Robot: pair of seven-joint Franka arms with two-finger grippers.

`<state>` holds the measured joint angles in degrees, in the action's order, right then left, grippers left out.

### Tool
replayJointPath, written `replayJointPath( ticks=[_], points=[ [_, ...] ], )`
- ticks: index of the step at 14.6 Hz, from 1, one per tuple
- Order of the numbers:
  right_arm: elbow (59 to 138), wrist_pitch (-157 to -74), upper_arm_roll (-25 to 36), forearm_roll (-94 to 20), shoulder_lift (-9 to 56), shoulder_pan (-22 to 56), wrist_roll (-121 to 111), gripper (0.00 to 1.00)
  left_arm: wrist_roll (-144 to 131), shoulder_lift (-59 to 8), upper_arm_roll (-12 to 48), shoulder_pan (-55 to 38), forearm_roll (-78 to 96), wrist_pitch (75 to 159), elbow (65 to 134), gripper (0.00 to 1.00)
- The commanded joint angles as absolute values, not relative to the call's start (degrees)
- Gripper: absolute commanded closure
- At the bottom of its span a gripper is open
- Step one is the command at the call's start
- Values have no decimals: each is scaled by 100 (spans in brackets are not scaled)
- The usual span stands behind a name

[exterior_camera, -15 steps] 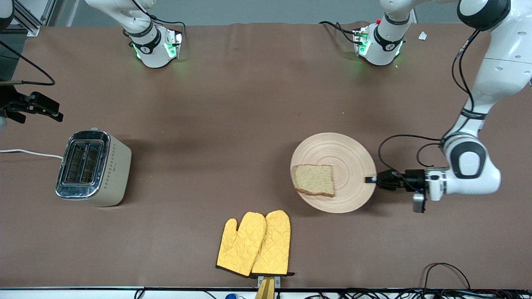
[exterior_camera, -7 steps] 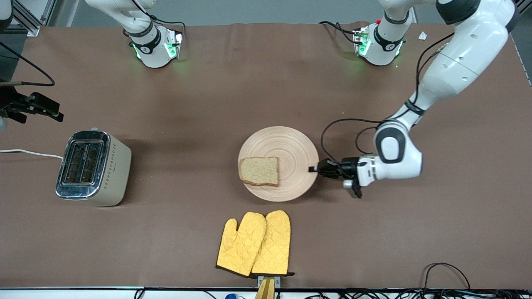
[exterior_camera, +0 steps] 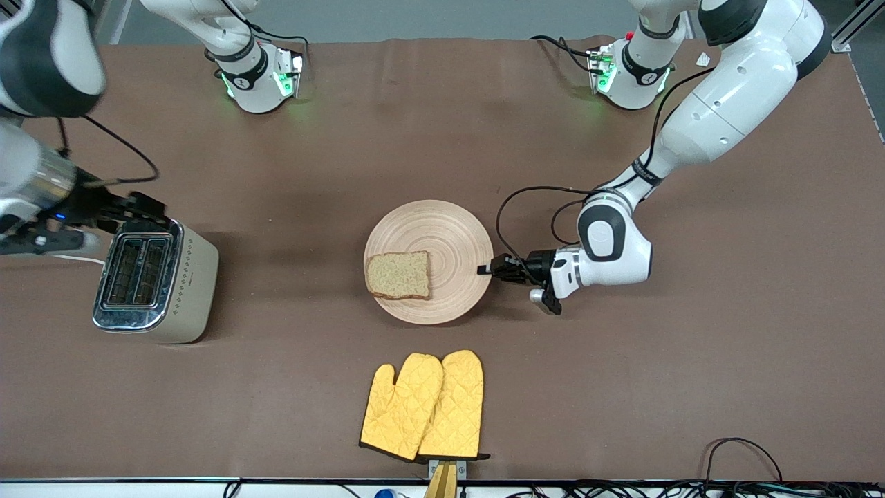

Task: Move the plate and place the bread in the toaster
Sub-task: 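Release the plate with the left gripper while the right gripper reaches the bread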

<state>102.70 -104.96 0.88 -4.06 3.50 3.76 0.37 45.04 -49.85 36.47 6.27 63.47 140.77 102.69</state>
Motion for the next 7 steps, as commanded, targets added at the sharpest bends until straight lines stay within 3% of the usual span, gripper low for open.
replayJointPath(
  ticks=[1,4,7],
  points=[
    [11028,-11405,97,-431,254,982,719,0,4605,-5150,3656,650,6521,14010,10081,99],
    [11118,-12065,97,-431,790,1580,1411,0,4605,-5352,3656,633,6521,14010,9827,93],
    [11118,-12724,105,-431,1282,2117,2064,0,4632,-5361,3648,642,6513,14010,9809,68]
  ],
)
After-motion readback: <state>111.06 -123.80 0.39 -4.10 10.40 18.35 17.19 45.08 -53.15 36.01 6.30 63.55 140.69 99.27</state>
